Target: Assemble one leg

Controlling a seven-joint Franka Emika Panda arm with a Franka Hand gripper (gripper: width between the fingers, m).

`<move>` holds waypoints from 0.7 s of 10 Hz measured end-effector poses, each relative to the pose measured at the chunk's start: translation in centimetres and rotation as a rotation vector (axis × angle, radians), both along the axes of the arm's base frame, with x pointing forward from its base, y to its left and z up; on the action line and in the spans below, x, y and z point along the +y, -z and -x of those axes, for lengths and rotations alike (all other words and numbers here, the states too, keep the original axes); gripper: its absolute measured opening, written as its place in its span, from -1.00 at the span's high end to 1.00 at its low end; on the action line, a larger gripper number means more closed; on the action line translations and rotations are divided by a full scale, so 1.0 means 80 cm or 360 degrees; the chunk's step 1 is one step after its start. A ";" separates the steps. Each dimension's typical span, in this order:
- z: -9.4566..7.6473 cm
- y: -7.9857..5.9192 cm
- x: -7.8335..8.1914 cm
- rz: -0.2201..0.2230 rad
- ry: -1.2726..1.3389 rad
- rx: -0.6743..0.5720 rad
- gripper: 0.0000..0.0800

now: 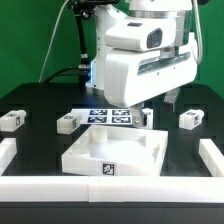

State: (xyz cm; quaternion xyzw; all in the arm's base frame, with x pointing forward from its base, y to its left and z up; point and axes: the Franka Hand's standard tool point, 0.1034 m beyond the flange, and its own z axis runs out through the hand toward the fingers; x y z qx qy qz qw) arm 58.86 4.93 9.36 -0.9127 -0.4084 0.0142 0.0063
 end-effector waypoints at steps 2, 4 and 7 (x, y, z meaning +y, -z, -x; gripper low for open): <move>0.001 0.001 0.000 0.0000 -0.0001 0.0004 -0.63; 0.028 0.009 0.002 -0.0007 -0.0125 -0.0019 -0.63; 0.064 0.028 -0.004 -0.0017 -0.0363 0.0004 -0.63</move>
Offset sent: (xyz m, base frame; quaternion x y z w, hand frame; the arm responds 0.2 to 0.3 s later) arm -0.0529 0.0108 -0.0047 -0.0081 0.0203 -0.1010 0.9946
